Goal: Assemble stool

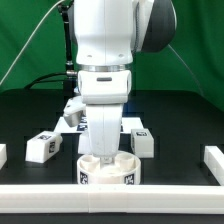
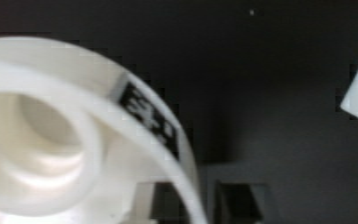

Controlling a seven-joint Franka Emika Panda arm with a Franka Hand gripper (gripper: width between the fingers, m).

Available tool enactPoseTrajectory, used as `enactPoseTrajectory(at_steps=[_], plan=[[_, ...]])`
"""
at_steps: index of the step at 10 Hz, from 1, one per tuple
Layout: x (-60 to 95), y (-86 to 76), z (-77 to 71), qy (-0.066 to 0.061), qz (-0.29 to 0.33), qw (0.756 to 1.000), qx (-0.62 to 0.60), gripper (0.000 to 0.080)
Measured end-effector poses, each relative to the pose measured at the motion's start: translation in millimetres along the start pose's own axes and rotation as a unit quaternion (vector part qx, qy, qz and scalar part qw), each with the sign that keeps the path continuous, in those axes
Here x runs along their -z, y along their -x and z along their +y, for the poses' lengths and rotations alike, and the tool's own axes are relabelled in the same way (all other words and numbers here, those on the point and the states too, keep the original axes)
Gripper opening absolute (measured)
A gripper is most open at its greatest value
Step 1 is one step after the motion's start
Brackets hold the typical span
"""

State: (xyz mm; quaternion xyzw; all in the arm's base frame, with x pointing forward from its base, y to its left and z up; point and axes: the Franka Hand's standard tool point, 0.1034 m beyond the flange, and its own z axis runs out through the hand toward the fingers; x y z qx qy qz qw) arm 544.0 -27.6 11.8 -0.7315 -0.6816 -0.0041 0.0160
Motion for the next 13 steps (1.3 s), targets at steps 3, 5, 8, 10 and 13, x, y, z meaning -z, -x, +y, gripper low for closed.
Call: enactPoseTrajectory(at_steps=[3, 5, 8, 10, 13], plan=[[0.1, 0.1, 0.3, 0.001, 0.000, 1.000, 0.000, 0.0029], [0.1, 0.1, 0.3, 0.001, 0.000, 1.000, 0.000, 0.0029], [-0.1, -8.1, 2.9, 0.001, 0.001, 1.000, -0.002, 0.0029], [-0.9, -38.3, 13.9, 0.008, 0.011, 1.000, -0.010, 0.0029], [-1.5, -91.9, 18.5, 0.011, 0.021, 0.998, -0.054, 0.0029]])
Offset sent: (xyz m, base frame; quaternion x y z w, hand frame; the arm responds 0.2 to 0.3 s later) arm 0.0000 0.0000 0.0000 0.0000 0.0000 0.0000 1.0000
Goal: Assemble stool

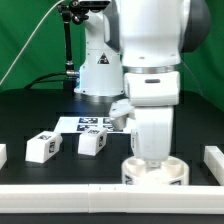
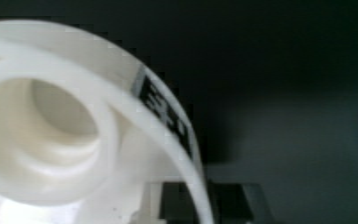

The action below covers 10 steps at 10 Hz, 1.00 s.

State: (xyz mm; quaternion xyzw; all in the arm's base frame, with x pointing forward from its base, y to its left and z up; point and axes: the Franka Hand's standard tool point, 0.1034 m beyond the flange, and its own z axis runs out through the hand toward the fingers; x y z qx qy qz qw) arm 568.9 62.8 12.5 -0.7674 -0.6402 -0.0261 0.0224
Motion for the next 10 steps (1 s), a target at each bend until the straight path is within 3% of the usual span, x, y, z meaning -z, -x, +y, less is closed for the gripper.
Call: enactPoseTrajectory(at_steps=[3, 4, 9, 10], plan=[[0.1, -41.1, 1.9, 0.005, 0.005, 0.999, -0.043, 0.0029], [0.3, -46.8, 1.7, 0.005, 0.005, 0.999, -0.047, 0.0029], [-0.4, -45.5, 1.8, 0.003, 0.003, 0.998, -0.069, 0.0034], [-0.4, -45.5, 1.8, 0.003, 0.003, 0.998, -0.069, 0.0240]])
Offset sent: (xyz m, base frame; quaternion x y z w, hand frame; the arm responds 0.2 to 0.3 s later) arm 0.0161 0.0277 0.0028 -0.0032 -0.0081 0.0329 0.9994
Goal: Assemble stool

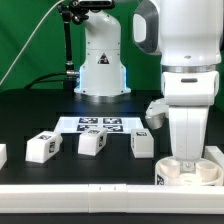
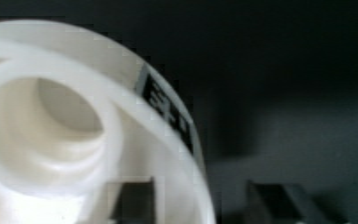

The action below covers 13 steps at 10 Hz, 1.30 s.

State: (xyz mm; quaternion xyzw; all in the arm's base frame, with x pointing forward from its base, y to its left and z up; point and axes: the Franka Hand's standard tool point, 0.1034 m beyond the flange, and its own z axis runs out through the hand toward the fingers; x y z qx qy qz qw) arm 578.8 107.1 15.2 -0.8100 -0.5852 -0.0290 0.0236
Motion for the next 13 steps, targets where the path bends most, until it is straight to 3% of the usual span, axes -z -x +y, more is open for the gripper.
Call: enactPoseTrajectory(at_steps=[1, 2, 3, 4, 5, 7, 8, 10, 11, 12, 13], plan=[[0.2, 0.0, 0.1, 0.000, 0.000, 1.000, 0.000, 0.0376], [6.4, -0.6, 1.1, -0.001, -0.002, 1.000, -0.001, 0.0376], [17.0, -1.7, 1.9, -0.003, -0.005, 1.000, -0.001, 0.0556], [27.8, -1.7, 2.9, -0.004, -0.008, 1.000, -0.001, 0.0620], [39.2, 0.7, 3.5, -0.008, -0.013, 1.000, -0.001, 0.0620], [58.9, 15.1, 7.4, -0.001, -0.016, 1.000, -0.005, 0.0648], [58.7, 26.3, 6.0, -0.002, -0.018, 1.000, -0.005, 0.0648], [60.0, 58.2, -2.3, 0.011, -0.015, 1.000, -0.015, 0.0649], [62.4, 72.7, -7.3, 0.010, -0.017, 1.000, -0.019, 0.0649], [64.2, 82.1, -5.3, 0.011, -0.017, 1.000, -0.017, 0.0649], [62.5, 79.1, -6.2, 0.009, -0.017, 1.000, -0.020, 0.0649]])
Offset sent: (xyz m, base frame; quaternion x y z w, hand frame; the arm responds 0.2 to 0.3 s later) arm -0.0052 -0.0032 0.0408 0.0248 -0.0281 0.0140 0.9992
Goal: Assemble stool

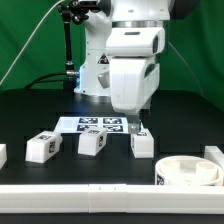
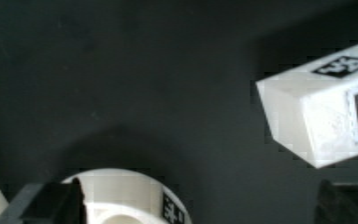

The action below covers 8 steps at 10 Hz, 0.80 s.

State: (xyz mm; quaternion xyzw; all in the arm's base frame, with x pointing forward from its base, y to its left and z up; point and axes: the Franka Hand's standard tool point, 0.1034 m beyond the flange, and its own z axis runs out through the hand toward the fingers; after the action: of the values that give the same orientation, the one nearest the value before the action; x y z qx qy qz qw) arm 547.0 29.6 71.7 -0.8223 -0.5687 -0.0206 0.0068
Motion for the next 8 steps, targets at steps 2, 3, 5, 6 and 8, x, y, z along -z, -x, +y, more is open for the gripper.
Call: enactPoseTrajectory(at_steps=[2, 3, 5, 6, 8], plan=[[-0.8, -0.1, -0.6, -0.001, 0.000, 1.000, -0.005, 0.0649], [-0.8, -0.1, -0.6, -0.001, 0.000, 1.000, -0.021, 0.0649], [-3.4, 7.4, 2.0, 0.014, 0.012, 0.989, -0.150, 0.0649], [-4.0, 9.6, -1.5, 0.012, 0.011, 0.980, -0.198, 0.0649], [-7.0, 10.7, -6.8, 0.008, 0.016, 0.948, -0.317, 0.0649]])
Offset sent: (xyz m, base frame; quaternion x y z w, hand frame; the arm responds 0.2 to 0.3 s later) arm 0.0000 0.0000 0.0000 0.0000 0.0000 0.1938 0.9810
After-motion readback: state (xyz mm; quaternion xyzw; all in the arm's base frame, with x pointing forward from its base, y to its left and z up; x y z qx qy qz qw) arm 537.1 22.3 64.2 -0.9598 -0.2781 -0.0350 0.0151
